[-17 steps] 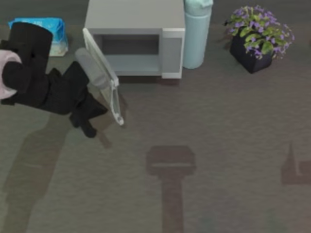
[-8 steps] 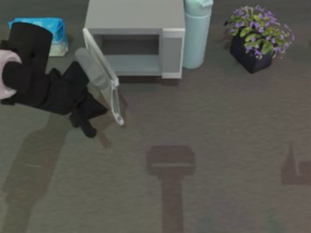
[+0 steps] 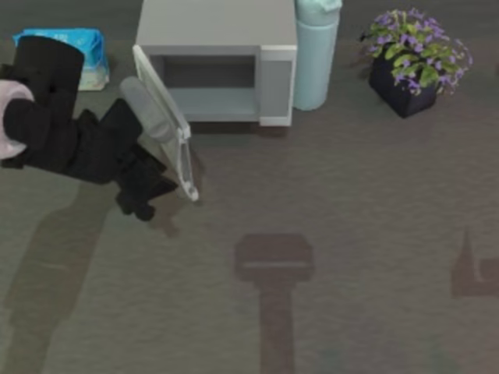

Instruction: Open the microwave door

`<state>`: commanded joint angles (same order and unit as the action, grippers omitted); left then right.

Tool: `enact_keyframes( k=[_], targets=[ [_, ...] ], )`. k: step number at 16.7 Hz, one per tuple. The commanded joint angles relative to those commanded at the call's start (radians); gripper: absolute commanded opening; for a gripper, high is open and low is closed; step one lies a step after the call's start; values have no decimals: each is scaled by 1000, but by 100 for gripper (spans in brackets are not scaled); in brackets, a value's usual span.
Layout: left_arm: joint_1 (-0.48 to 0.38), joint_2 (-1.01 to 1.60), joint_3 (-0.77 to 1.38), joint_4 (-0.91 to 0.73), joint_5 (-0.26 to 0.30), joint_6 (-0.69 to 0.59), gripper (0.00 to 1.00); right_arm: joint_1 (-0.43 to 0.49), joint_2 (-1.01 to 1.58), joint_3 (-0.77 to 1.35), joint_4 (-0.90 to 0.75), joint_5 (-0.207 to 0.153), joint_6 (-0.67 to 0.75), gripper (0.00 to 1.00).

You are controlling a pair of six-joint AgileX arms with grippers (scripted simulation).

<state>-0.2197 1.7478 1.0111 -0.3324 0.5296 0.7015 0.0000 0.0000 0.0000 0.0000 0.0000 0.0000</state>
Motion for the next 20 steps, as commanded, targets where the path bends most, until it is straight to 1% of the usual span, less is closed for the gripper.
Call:
enact_keyframes(
  k=[4,5,14,20],
  targets=[
    [0,0,0,0,0,0,98,0,0,0,0,0,0,100],
    [0,0,0,0,0,0,100,0,0,0,0,0,0,100],
    [-1,-4,-1,-2,-1,-1,100,0,0,0,0,0,0,100],
    [-10,-190,-45,-121,-16,-26,100,0,0,0,0,0,0,100]
  ],
)
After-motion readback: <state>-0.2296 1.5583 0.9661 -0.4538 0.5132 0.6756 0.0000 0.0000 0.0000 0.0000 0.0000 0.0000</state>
